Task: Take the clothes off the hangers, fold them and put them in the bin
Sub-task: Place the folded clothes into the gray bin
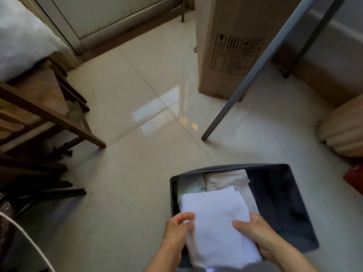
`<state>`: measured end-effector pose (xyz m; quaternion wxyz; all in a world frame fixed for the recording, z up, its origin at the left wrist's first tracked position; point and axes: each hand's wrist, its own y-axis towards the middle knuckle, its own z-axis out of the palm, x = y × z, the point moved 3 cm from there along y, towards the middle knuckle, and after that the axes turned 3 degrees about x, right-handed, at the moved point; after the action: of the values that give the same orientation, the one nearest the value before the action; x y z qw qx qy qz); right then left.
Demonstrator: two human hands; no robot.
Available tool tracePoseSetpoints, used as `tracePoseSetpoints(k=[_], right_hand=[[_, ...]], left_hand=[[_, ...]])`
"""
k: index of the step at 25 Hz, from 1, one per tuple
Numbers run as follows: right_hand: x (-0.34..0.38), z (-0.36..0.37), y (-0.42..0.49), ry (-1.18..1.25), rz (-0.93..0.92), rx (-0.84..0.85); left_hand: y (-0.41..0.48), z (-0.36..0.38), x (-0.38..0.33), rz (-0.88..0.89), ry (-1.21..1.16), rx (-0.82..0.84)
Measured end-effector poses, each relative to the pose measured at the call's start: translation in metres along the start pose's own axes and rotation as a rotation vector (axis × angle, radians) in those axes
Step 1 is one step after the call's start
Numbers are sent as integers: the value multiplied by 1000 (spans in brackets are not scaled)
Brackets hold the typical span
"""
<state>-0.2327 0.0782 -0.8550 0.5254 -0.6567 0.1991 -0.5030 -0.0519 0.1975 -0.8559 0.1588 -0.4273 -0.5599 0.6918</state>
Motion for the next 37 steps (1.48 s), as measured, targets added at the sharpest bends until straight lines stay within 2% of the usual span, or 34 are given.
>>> tracePoseSetpoints(k=[7,10,13,18,24,30,37], right_hand=[[8,17,87,-95,-44,-87],[4,20,108,-292,-47,-208],[2,20,101,-402,-20,-309],[11,25,67,-432,-43,-309],[52,42,-17,-280,-114,-240],[101,46,-148,-124,-207,-183],[137,25,-326,154,-383,-221]], left_hand=[[77,-16,-15,113,102,-88],[95,-11,-15,52,121,-67],[91,-5,-18,4,173,-30],[60,-9,-31,-24,114,-4],[-35,6,-75,-3,-44,65],[-155,27,-116,43,-180,148],[-317,59,-160,162,-271,386]])
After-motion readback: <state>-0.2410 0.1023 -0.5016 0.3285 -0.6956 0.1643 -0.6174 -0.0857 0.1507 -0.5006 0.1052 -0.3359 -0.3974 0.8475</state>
